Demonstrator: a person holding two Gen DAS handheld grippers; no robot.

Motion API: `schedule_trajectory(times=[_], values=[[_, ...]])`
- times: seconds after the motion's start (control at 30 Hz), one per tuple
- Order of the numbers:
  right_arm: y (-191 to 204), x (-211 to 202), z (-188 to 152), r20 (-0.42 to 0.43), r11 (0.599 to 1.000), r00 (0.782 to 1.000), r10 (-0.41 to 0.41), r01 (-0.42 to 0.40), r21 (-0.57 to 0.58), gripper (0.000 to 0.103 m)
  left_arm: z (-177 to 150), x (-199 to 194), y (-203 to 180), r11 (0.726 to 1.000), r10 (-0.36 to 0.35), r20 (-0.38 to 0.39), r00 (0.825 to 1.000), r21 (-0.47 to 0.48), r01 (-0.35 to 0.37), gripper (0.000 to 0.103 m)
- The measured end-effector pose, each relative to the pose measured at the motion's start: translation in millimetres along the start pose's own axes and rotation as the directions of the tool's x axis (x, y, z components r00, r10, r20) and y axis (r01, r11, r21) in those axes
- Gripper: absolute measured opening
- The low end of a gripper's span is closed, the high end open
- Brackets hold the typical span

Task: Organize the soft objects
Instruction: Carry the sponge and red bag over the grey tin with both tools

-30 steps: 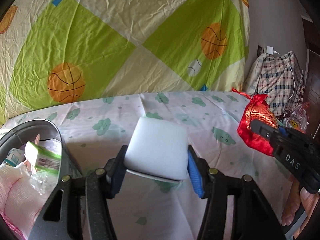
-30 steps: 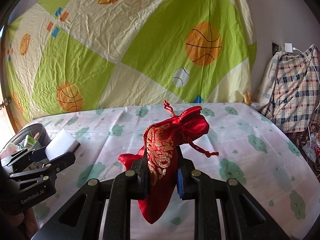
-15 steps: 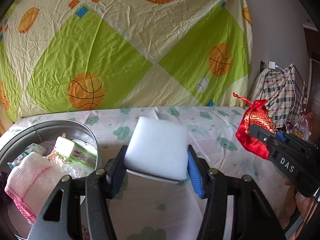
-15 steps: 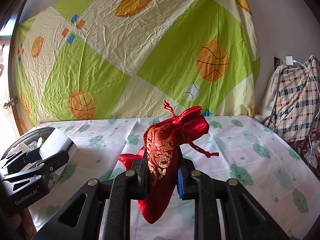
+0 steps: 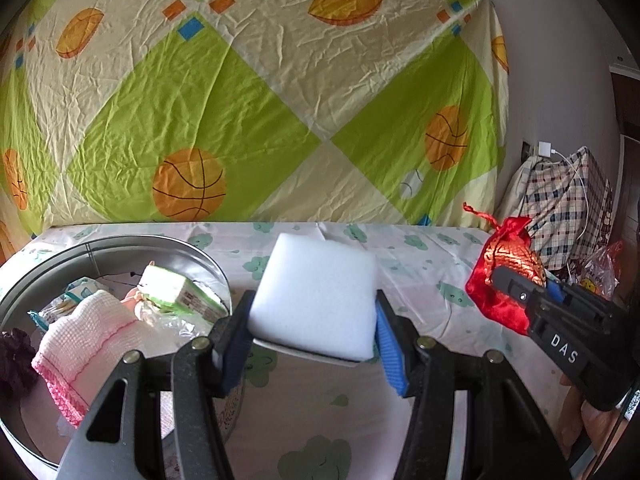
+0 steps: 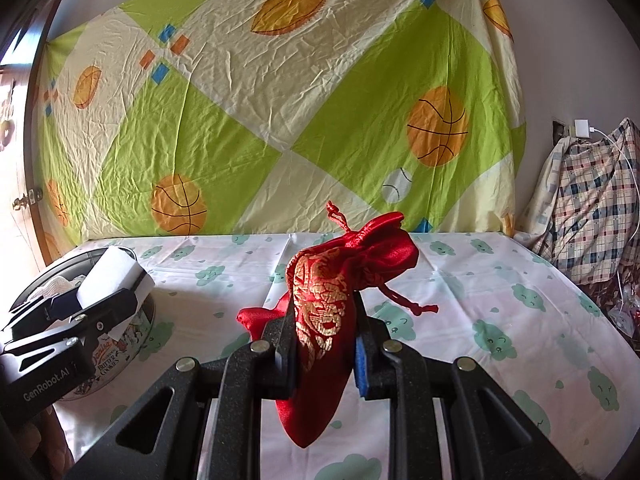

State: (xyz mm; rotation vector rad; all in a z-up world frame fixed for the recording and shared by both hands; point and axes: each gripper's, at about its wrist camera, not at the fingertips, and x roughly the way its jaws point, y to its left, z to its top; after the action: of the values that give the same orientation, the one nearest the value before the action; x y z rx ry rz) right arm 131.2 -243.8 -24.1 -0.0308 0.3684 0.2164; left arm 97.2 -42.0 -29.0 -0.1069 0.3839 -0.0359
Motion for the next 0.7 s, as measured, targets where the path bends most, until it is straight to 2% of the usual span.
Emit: schedule_trajectory(times=[0.7], values=[[32.4, -11.3, -5.2, 0.011, 0.998, 0.998, 0.059, -0.059, -0.006, 0.023, -7.7, -28.7, 30.1, 0.998, 0.052, 0.032, 0.998, -0.027, -0.051, 0.056]])
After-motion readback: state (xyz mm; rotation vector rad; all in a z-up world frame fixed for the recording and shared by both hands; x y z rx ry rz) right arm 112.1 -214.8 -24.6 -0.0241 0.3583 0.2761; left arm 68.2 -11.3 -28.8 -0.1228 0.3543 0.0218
